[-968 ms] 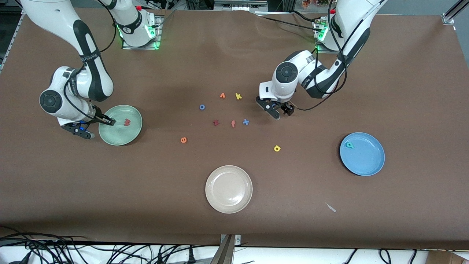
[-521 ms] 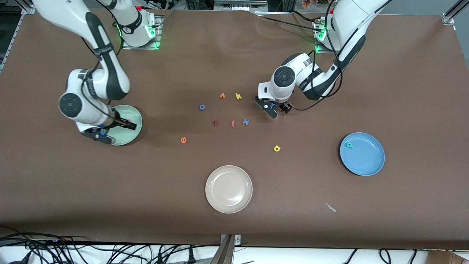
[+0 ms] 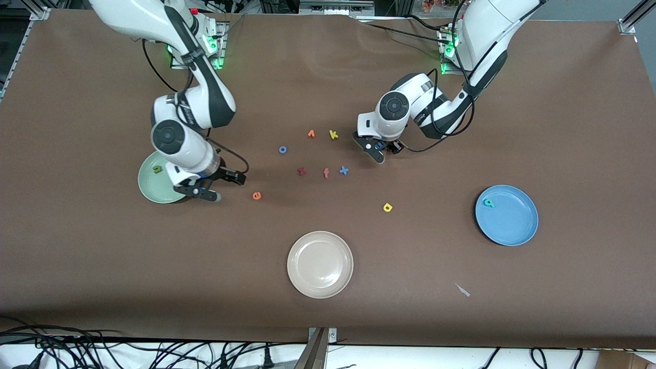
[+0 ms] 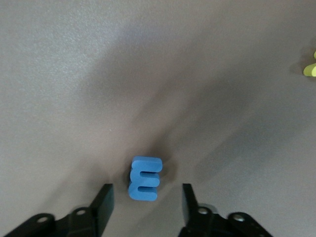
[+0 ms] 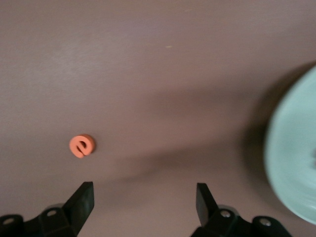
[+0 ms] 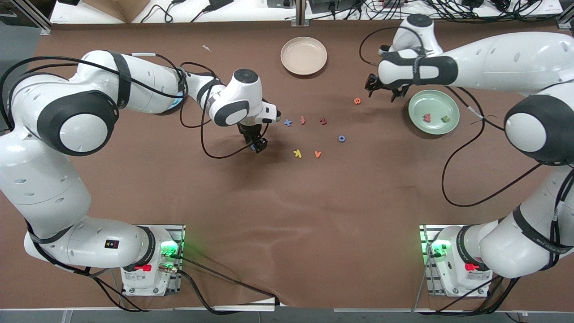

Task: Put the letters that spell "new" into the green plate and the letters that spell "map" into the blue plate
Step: 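Grasp the blue E with the left gripper while the right gripper reaches e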

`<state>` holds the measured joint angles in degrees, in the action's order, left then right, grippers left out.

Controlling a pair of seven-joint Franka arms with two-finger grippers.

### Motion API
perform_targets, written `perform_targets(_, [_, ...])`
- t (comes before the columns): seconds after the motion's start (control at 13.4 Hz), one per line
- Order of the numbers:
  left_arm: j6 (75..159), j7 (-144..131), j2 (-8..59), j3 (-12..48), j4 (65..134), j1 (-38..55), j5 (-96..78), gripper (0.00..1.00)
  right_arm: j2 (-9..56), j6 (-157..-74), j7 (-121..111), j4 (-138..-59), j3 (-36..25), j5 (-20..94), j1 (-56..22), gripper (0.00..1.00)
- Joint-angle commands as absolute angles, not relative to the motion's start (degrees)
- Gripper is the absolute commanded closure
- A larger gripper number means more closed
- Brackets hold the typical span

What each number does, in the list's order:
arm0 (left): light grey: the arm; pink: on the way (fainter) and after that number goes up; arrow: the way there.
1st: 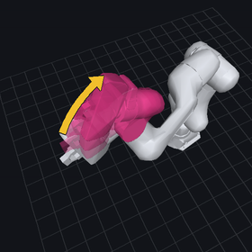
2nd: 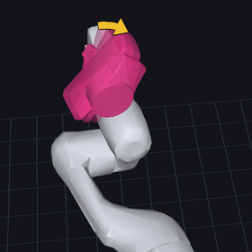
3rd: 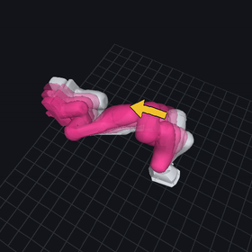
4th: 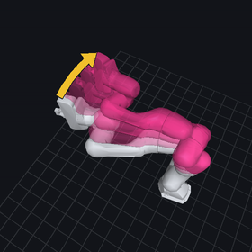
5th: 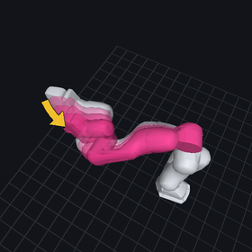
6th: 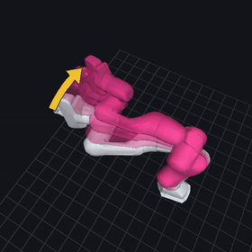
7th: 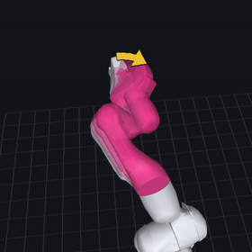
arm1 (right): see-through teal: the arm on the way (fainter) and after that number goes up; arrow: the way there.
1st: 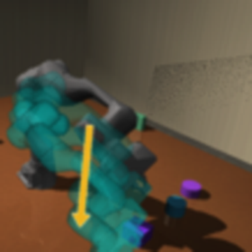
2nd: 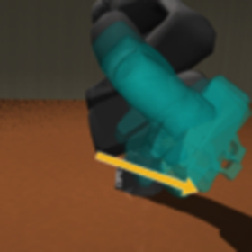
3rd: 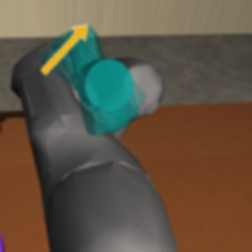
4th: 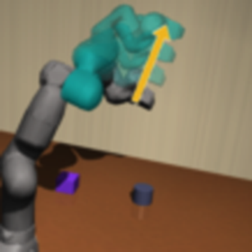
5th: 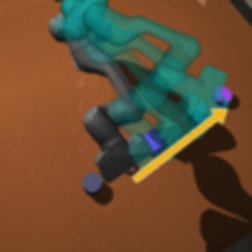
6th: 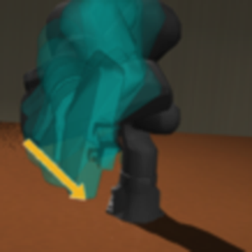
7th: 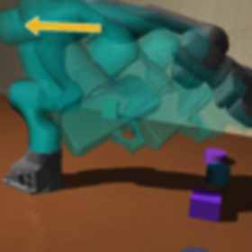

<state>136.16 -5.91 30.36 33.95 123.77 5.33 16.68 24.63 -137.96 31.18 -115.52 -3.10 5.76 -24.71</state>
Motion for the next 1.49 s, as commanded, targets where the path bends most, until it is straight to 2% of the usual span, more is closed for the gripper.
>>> perform_targets(0.0, [136.05, -7.46, 31.99, 34.37, 121.82, 6.06, 14.85, 0.43, 28.38, -141.58, 30.59, -112.42, -3.08, 5.89, -26.36, 0.19])
perform_targets(0.15, [136.05, -8.70, 33.74, 34.19, 120.15, 6.94, 15.12, 0.46, 31.10, -142.03, 31.02, -109.61, -3.25, 5.89, -29.26, 0.19])
perform_targets(0.37, [136.05, -8.88, 34.01, 34.19, 119.97, 6.94, 15.29, 0.55, 31.90, -142.47, 31.11, -108.90, -3.25, 5.27, -29.62, 0.21])
perform_targets(0.52, [136.05, -8.88, 34.01, 34.10, 120.06, 6.86, 15.64, 0.56, 32.52, -143.52, 30.76, -108.81, -3.25, 2.66, -29.79, 0.24])
perform_targets(0.6, [136.05, -8.88, 34.01, 34.10, 120.06, 6.86, 15.64, 0.60, 32.78, -143.70, 31.11, -108.90, -3.25, 0.72, -29.88, 0.24])
perform_targets(0.97, [136.67, -8.88, 34.71, 33.57, 119.97, 6.77, 15.73, 0.64, 34.19, -147.04, 31.29, -108.98, -3.25, -1.41, -30.15, 0.24])
perform_targets(1.12, [136.93, -8.96, 35.15, 33.23, 119.97, 6.85, 15.82, 0.73, 34.71, -148.09, 31.12, -108.98, -3.25, -1.41, -30.32, 0.33])
perform_targets(1.19, [137.28, -8.96, 35.24, 33.14, 120.06, 6.86, 15.82, 0.76, 34.89, -148.36, 31.03, -108.98, -3.25, -1.41, -30.32, 0.40])
perform_targets(1.27, [137.29, -8.96, 35.24, 33.13, 119.97, 6.68, 15.82, 0.84, 34.89, -148.36, 30.94, -108.90, -3.25, -1.41, -30.41, 0.50])
perform_targets(1.41, [136.59, -8.96, 34.63, 33.13, 119.80, 5.98, 15.73, 0.96, 35.07, -148.36, 30.59, -108.90, -3.25, -1.49, -30.41, 0.52])
